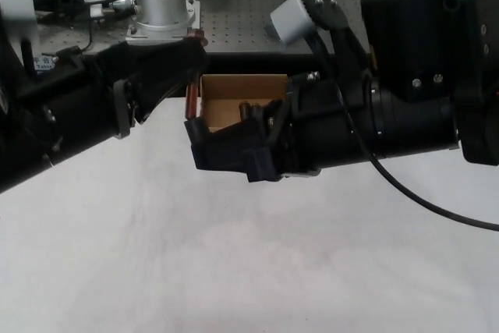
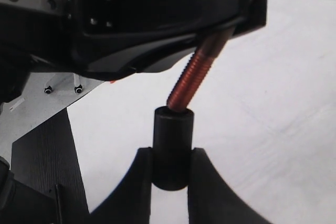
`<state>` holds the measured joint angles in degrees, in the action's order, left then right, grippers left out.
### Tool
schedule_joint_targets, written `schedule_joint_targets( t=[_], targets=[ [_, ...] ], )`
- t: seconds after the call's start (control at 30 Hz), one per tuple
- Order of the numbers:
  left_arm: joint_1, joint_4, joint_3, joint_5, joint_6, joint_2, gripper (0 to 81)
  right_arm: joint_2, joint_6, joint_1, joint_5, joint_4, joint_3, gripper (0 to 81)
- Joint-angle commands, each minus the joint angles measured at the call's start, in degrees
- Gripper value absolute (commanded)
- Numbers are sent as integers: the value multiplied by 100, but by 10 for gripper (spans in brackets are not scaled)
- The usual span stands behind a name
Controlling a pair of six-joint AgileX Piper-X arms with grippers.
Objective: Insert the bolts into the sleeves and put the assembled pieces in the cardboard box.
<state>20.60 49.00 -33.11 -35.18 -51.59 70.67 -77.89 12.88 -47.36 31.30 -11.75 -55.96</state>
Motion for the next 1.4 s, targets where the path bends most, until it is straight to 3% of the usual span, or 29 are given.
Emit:
schedule_joint_targets(
  t=[0.0, 0.47, 0.8, 1.03, 1.37],
  targets=[
    [-12, 167, -19, -1, -81, -93, 6, 2, 16, -6, -12, 137, -14, 11],
    [-12, 167, -19, -1, -81, -93, 6, 2, 150, 168, -106, 143, -14, 11],
    [-12, 167, -19, 9, -68, -93, 6, 2, 145, 151, 618, 118, -14, 11],
    [-12, 344, -19, 10, 59, -93, 6, 2, -267, 151, 662, -515, -14, 11],
    [28, 344, -19, -130, 10, -93, 6, 2, -256, 137, 710, -289, -14, 11]
  ],
)
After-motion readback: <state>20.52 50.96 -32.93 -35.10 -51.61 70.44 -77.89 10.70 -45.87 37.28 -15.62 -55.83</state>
